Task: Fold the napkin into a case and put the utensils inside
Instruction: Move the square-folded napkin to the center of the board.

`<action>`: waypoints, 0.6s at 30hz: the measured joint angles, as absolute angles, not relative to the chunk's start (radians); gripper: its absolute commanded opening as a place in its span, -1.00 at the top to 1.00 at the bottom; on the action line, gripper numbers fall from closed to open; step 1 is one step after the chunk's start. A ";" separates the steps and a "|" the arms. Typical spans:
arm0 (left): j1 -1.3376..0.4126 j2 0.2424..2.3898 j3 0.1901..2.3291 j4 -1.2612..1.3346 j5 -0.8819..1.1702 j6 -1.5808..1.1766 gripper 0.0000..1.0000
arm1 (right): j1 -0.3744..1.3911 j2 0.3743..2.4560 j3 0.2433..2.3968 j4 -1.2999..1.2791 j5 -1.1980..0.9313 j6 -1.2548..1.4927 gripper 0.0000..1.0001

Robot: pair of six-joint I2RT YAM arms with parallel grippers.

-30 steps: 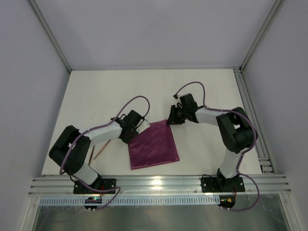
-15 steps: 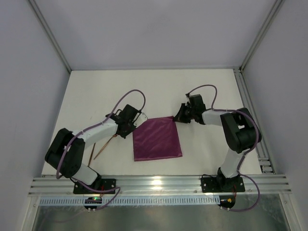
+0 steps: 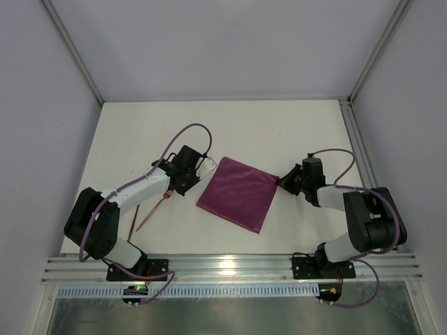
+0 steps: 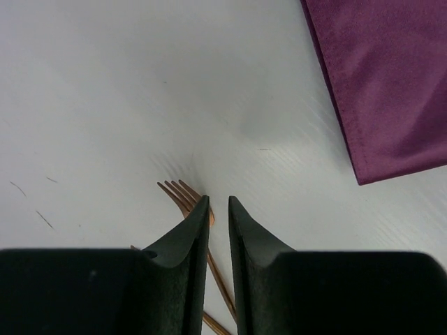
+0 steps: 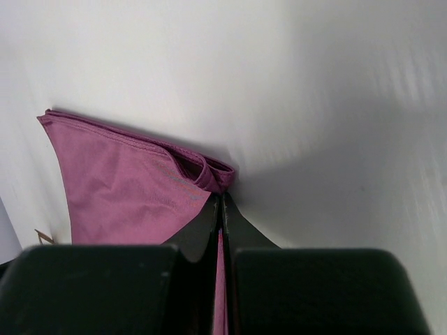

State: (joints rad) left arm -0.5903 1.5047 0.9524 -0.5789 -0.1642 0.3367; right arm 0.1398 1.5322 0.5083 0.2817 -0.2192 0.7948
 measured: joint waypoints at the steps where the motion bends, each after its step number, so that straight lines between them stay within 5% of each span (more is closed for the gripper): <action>1: -0.590 1.505 0.957 -0.581 -0.159 0.336 0.60 | 0.141 1.505 0.479 0.284 -0.214 0.809 0.94; 12: -0.590 1.502 0.981 -0.619 0.025 0.325 0.43 | 0.234 1.268 0.310 0.220 -0.124 0.899 0.91; 14: -0.592 1.498 0.981 -0.635 0.075 0.326 0.44 | 0.261 1.254 0.310 0.198 -0.113 0.907 0.66; 15: -0.595 1.496 0.981 -0.642 0.094 0.326 0.46 | 0.273 1.246 0.310 0.185 -0.111 0.911 0.33; 18: -0.613 1.495 0.981 -0.662 0.128 0.333 0.50 | 0.291 1.197 0.311 0.150 -0.106 0.924 0.03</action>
State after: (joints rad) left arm -0.6128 1.4948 0.9813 -0.6617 0.1276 0.3332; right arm 0.2913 1.1973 0.3107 0.1501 -0.1062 0.9241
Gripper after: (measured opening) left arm 0.262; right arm 0.400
